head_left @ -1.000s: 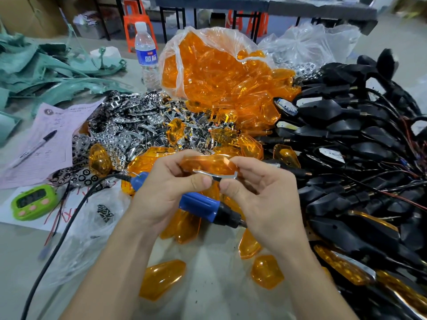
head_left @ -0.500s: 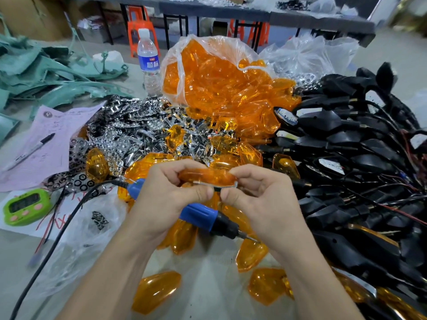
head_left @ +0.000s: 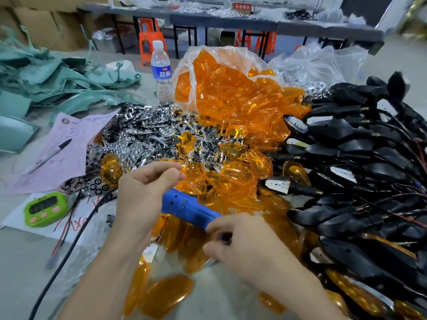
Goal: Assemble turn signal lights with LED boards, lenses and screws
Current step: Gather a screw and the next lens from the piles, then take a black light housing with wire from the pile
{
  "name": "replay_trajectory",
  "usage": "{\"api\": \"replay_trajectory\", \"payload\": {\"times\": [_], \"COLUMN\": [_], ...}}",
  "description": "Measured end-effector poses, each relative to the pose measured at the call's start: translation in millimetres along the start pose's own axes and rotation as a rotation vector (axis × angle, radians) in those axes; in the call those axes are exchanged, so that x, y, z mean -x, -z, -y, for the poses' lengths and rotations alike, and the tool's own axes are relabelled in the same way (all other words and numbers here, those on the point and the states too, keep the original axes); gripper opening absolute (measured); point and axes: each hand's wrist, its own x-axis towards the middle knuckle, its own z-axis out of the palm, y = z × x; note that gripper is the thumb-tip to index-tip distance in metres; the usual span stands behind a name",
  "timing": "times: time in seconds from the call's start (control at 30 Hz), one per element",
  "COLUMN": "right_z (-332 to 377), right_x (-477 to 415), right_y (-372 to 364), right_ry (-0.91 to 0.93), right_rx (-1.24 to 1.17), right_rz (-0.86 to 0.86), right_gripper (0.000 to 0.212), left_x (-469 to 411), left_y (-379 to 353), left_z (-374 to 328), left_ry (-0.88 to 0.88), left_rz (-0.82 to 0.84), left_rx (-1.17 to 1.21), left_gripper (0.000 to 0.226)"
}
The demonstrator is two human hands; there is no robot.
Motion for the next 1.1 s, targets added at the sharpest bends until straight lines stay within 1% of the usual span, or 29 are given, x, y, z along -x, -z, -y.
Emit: {"api": "replay_trajectory", "payload": {"times": [0.07, 0.1, 0.13, 0.17, 0.2, 0.23, 0.3, 0.37, 0.4, 0.43, 0.47, 0.5, 0.6, 0.63, 0.7, 0.73, 0.8, 0.83, 0.9, 0.97, 1.0, 1.07, 1.1], "right_z": [-12, -22, -34, -47, -59, -69, -83, -87, -90, -93, -94, -95, -78, -65, -36, -20, 9, 22, 43, 58, 62, 66, 66], "right_x": [-5, -9, -15, -23, -31, -40, -54, -62, -64, -66, -66, -67, -63, -60, -54, -51, -46, -44, -40, -39, -38, -39, -39], "right_y": [23, 40, 58, 76, 92, 103, 107, 97, 91, 88, 87, 89, 98, 102, 110, 112, 115, 115, 110, 97, 88, 67, 57], "right_ry": [-0.014, -0.029, -0.054, -0.088, -0.122, -0.147, -0.17, -0.135, -0.104, -0.081, -0.065, -0.042, 0.053, 0.094, 0.174, 0.208, 0.258, 0.257, 0.197, 0.127, 0.096, 0.043, 0.023], "right_rx": [-0.064, -0.049, -0.004, 0.07, 0.17, 0.281, 0.483, 0.68, 0.732, 0.721, 0.663, 0.557, 0.12, 0.021, -0.097, -0.156, -0.322, -0.436, -0.675, -0.863, -0.921, -0.981, -0.991], "right_rz": [-0.233, -0.34, -0.421, -0.466, -0.478, -0.455, -0.335, -0.276, -0.301, -0.352, -0.408, -0.457, -0.527, -0.529, -0.498, -0.473, -0.433, -0.397, -0.284, -0.187, -0.159, -0.126, -0.101], "right_gripper": [0.008, 0.005, 0.012, 0.018, 0.024, 0.03, 0.034, 0.028, 0.023, 0.016, 0.01, 0.009, 0.012, 0.011, 0.013, 0.013, 0.011, 0.01, 0.01, 0.005, 0.005, 0.011, 0.014], "left_x": [1, 2, 3, 3, 3, 4, 5, 5, 6, 6, 6, 7, 8, 8, 6, 6, 3, -2, -10, -15, -15, -12, -11], "left_y": [2, 2, 1, 0, -1, -3, -7, -11, -13, -15, -17, -19, -28, -31, -40, -44, -54, -59, -65, -67, -66, -62, -59], "left_z": [2, 3, 4, 5, 4, 4, 1, 0, -1, -1, -2, -2, -6, -9, -16, -20, -30, -35, -44, -52, -53, -48, -44], "left_ry": [0.03, 0.05, 0.068, 0.08, 0.081, 0.078, 0.069, 0.068, 0.071, 0.077, 0.085, 0.094, 0.09, 0.081, 0.063, 0.057, 0.054, 0.064, 0.09, 0.137, 0.165, 0.212, 0.243], "left_rz": [-0.011, -0.018, -0.024, -0.029, -0.027, -0.02, -0.006, 0.007, 0.014, 0.022, 0.03, 0.039, 0.067, 0.092, 0.188, 0.255, 0.392, 0.438, 0.492, 0.471, 0.435, 0.362, 0.332], "left_rx": [-0.013, -0.009, 0.0, 0.009, 0.017, 0.019, 0.031, 0.045, 0.044, 0.048, 0.05, 0.051, 0.008, -0.023, -0.045, -0.022, 0.092, 0.177, 0.349, 0.468, 0.478, 0.403, 0.359], "left_gripper": [0.036, 0.035, 0.034, 0.034, 0.034, 0.035, 0.037, 0.036, 0.035, 0.034, 0.032, 0.032, 0.032, 0.03, 0.026, 0.024, 0.032, 0.038, 0.047, 0.057, 0.052, 0.029, 0.021]}}
